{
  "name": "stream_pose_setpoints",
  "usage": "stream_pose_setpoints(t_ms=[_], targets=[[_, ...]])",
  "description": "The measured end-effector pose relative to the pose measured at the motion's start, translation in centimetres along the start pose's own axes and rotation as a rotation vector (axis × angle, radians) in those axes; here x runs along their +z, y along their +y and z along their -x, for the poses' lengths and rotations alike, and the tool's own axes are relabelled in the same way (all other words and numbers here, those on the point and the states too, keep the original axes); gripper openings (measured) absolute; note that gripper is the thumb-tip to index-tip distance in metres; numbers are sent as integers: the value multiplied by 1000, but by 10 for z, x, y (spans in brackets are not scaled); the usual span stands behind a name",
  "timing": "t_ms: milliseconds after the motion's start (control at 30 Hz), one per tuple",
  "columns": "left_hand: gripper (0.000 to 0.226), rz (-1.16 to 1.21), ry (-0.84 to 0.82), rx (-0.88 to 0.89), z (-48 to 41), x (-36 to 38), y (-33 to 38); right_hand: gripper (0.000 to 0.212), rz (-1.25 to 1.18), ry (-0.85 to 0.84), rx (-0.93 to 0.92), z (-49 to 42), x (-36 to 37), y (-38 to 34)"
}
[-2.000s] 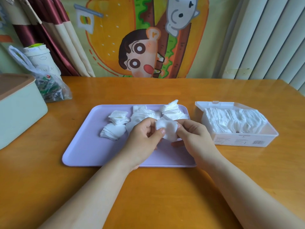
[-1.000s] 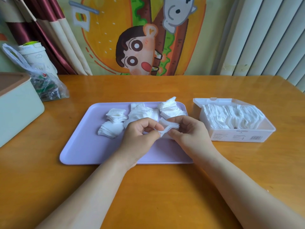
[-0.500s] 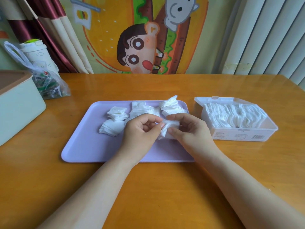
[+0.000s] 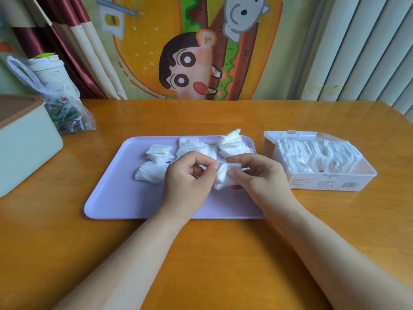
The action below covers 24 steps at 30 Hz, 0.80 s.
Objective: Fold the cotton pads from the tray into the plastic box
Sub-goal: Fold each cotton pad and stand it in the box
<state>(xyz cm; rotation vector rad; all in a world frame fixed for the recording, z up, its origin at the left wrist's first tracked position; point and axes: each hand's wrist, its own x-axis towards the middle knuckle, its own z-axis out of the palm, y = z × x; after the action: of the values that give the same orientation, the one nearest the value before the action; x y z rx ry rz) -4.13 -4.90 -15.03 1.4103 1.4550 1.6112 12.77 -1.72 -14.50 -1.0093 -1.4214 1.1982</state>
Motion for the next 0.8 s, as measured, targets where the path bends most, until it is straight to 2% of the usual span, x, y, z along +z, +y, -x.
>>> stream_pose_setpoints(t_ms=[267, 400, 500, 567, 633, 700, 800], targets=[[13, 60, -16, -99, -2, 0, 1, 18, -99, 22, 32, 1, -1, -4], [12, -5, 71, -115, -4, -1, -1, 17, -156, 82, 52, -1, -3, -3], [23, 62, 164, -130, -8, -5, -3, 16, -100, 178, 65, -2, -2, -3], [31, 148, 169, -174, -11, -8, -2, 21, -25, 231, 51, -2, 0, 0], [28, 270, 110, -226, -12, -10, 0, 37, 23, 251, 45, -4, 0, 4], [15, 392, -35, -267, -12, -12, 2, 44, 44, 248, 55, -6, -1, 6], [9, 439, -310, -307, -9, -15, 4, 23, 91, 209, 72, -6, -3, 3]])
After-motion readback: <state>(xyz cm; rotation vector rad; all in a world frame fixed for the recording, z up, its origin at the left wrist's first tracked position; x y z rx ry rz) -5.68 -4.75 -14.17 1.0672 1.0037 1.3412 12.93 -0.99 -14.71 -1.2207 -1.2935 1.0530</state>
